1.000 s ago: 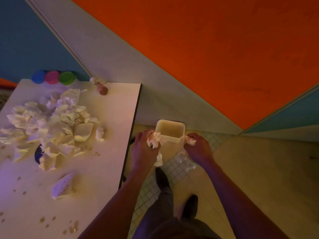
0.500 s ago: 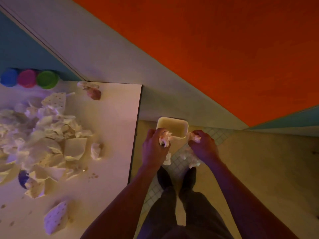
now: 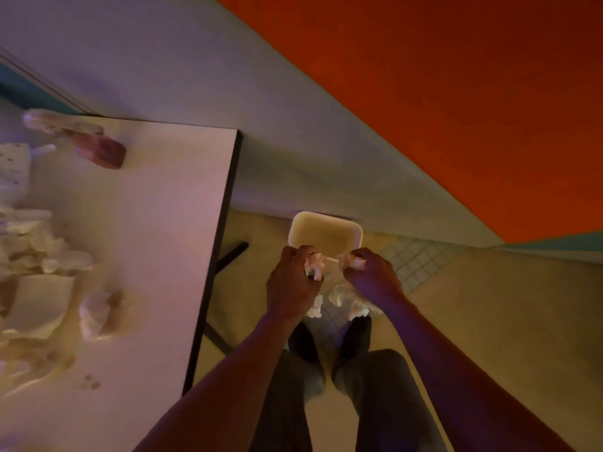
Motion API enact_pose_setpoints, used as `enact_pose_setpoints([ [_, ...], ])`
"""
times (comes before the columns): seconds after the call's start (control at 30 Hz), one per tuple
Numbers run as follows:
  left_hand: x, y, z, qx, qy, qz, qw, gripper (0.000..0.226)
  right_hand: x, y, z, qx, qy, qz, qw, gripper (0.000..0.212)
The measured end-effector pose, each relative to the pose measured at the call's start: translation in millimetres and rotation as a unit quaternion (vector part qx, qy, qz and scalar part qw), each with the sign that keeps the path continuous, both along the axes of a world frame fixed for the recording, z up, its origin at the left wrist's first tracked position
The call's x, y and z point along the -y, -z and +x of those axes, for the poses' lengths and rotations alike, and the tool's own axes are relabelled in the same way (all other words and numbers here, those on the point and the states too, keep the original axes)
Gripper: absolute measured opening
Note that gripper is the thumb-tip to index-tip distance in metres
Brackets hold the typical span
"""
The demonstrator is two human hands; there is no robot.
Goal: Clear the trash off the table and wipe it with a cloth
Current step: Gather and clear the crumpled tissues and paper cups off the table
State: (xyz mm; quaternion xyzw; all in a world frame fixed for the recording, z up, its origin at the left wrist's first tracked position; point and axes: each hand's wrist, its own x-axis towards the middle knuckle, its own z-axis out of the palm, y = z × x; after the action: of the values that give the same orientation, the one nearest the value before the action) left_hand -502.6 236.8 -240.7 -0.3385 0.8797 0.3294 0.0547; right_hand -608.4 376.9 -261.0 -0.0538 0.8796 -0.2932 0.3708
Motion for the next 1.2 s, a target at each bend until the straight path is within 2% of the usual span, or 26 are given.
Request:
enact_pose_setpoints([
  [0.17,10,86,-39,0.029,0.038,-0.010,0.999,0.048,22,79,-40,0.014,-0.047,0.034,0.998,0.049],
  [0.3,24,153,-67,0.047,0.046,-0.008,0.998,0.053,44,137,-63,-0.014,-0.055,0.045,0.997,0.053],
  [0.43,37,217,-97,0.007,0.002,-0.018,1.000,0.048,67,197,-81,-0.121,0.001,0.003,0.993,0.045],
  [0.57,51,279,-117,-0.023,-0.024,-0.032,0.999,0.052,84,264,-89,-0.252,0.013,-0.072,0.965,0.047],
  [0.7,57,339,-120,-0.019,-0.006,-0.053,0.998,0.056,84,331,-85,-0.334,-0.055,-0.054,0.939,0.051],
  [0.83,58,362,-118,0.050,0.069,-0.051,0.995,0.054,71,355,-82,-0.385,-0.134,-0.028,0.912,0.051],
  [0.9,63,367,-120,0.091,0.114,-0.056,0.988,0.058,71,355,-85,-0.324,-0.154,-0.037,0.932,0.055],
  [0.97,67,373,-127,0.149,0.150,-0.064,0.975,0.068,76,357,-90,-0.211,-0.168,-0.029,0.963,0.059],
  [1.03,76,387,-130,0.194,0.161,-0.047,0.967,0.078,86,363,-94,-0.120,-0.181,-0.004,0.976,0.067],
  [1.07,76,390,-130,0.209,0.143,-0.039,0.967,0.080,89,364,-96,-0.096,-0.185,0.005,0.978,0.070],
  [1.1,76,446,-126,0.217,0.145,-0.058,0.964,0.079,92,421,-89,-0.092,-0.190,0.009,0.977,0.071],
  [1.13,78,463,-129,0.228,0.140,-0.064,0.961,0.073,94,438,-91,-0.093,-0.204,0.023,0.974,0.071],
  [1.2,85,468,-136,0.228,0.120,-0.041,0.965,0.060,98,444,-97,-0.092,-0.212,0.048,0.972,0.071],
])
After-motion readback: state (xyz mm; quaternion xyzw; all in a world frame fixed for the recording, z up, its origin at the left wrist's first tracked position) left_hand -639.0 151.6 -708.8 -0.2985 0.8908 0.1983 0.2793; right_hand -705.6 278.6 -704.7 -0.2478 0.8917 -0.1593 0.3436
